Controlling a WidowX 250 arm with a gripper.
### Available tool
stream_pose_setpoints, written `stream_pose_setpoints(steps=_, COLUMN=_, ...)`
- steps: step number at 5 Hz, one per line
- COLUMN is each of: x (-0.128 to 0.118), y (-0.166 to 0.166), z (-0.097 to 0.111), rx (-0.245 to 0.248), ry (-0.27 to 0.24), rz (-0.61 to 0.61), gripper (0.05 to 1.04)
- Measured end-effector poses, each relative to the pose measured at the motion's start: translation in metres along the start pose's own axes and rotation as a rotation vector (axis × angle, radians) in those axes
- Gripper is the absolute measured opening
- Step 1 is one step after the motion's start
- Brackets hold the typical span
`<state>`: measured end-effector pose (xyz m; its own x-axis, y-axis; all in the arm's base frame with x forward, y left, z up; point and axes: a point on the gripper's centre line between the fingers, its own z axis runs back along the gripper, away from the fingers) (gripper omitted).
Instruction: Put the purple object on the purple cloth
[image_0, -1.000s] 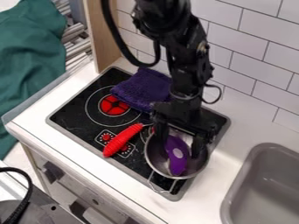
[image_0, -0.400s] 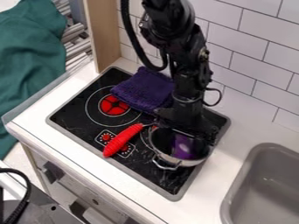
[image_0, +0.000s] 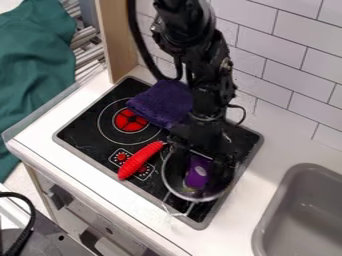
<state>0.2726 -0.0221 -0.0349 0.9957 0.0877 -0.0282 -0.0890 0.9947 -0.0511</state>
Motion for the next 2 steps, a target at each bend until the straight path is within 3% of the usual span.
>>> stream_pose_setpoints(steps=2, x=0.006, y=-0.001, z=0.039, rx=0.019, ry=-0.134, rz=-0.01, gripper=0.751)
